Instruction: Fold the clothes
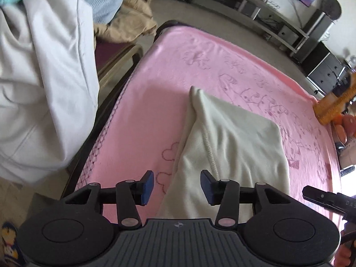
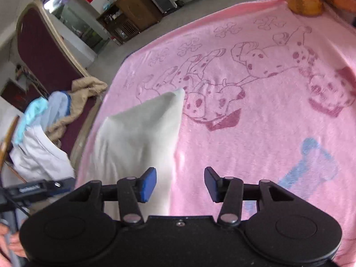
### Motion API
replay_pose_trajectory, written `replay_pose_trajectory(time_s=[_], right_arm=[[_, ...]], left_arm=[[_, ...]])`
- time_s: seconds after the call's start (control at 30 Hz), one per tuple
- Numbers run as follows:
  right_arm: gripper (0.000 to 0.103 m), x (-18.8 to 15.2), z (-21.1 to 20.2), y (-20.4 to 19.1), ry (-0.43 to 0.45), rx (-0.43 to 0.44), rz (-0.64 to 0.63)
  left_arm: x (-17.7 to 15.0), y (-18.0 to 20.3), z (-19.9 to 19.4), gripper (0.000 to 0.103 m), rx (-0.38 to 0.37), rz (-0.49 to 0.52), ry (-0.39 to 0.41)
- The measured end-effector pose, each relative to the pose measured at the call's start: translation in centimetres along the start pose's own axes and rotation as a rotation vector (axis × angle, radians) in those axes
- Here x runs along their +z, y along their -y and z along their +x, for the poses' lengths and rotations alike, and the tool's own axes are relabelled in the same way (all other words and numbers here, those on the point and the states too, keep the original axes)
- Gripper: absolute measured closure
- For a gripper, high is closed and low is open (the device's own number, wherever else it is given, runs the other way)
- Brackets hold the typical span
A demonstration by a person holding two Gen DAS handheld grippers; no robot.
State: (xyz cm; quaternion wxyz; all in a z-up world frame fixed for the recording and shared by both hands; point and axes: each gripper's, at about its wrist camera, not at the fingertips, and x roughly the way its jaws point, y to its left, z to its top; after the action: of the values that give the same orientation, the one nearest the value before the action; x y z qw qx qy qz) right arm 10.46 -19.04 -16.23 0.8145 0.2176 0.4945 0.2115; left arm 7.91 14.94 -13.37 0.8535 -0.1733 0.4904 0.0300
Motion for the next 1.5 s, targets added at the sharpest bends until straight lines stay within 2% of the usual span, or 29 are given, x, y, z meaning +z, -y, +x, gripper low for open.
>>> replay_pose_trajectory(time_s=[0.17,0.3,0.47,0.57,0.7,0.87,0.97,1.0,1.03,1.1,1.17,1.2,1.3,1.4,1.5], right_arm=[[0.053,0.3,1.7,0.3,-0.021,0.043,0.073],[0.049,0.4,3.6,1.4,-0.041,0.087,0.151],[0.05,0.4,4.4,1.9,-0.057,0.157,0.203],[0.054,0.3,4.9,1.7,-0.065,0.158,0.201],[0.065,0.3,5.6,1.4,-0.083,0.175,0.2],[0.066,0.2,6.9,1.3,-0.115,0.197,0.203],[0.065,0.1,7.5,1.8,-0.123,0.245,0.254],[0.065,0.1,7.8,2.0,-0.127,0.262,0.268],[0.064,0.0,7.8,1.9,-0.124,0.258,0.267],[0.062,-0.1,7.9,1.7,-0.119,0.251,0.266],[0.065,-0.3,7.9,1.4,-0.114,0.244,0.264],[0.073,-0.3,8.0,1.3,-0.112,0.241,0.263],[0.079,-0.7,7.5,-0.1,-0.079,0.18,0.188],[0.082,-1.0,6.5,-2.1,-0.035,0.117,0.107],[0.083,-1.2,4.1,-3.4,0.014,0.124,0.059]], left_arm=[[1.2,-2.0,1.8,0.055,-0.045,-0.076,-0.062],[1.2,-3.4,2.7,0.055,-0.151,-0.149,-0.104],[0.8,-2.9,3.2,0.055,-0.183,-0.12,-0.129],[0.7,-2.6,3.8,0.055,-0.202,-0.114,-0.147],[0.8,-1.8,4.8,0.055,-0.208,-0.062,-0.16],[0.9,-1.2,5.4,0.053,-0.203,-0.018,-0.155],[1.0,-0.6,5.8,0.05,-0.209,-0.009,-0.144],[1.1,-0.4,5.9,0.044,-0.211,-0.005,-0.14],[1.0,0.0,6.0,0.039,-0.211,0.006,-0.137],[0.6,1.1,6.1,0.039,-0.192,0.051,-0.131],[0.0,2.3,5.9,0.047,-0.136,0.114,-0.106],[-0.3,2.8,5.6,0.055,-0.113,0.138,-0.09],[-1.1,4.0,4.0,0.082,-0.068,0.191,-0.028],[-2.0,5.2,2.1,0.084,-0.037,0.238,0.044],[-2.8,6.3,0.0,0.084,-0.034,0.267,0.108]])
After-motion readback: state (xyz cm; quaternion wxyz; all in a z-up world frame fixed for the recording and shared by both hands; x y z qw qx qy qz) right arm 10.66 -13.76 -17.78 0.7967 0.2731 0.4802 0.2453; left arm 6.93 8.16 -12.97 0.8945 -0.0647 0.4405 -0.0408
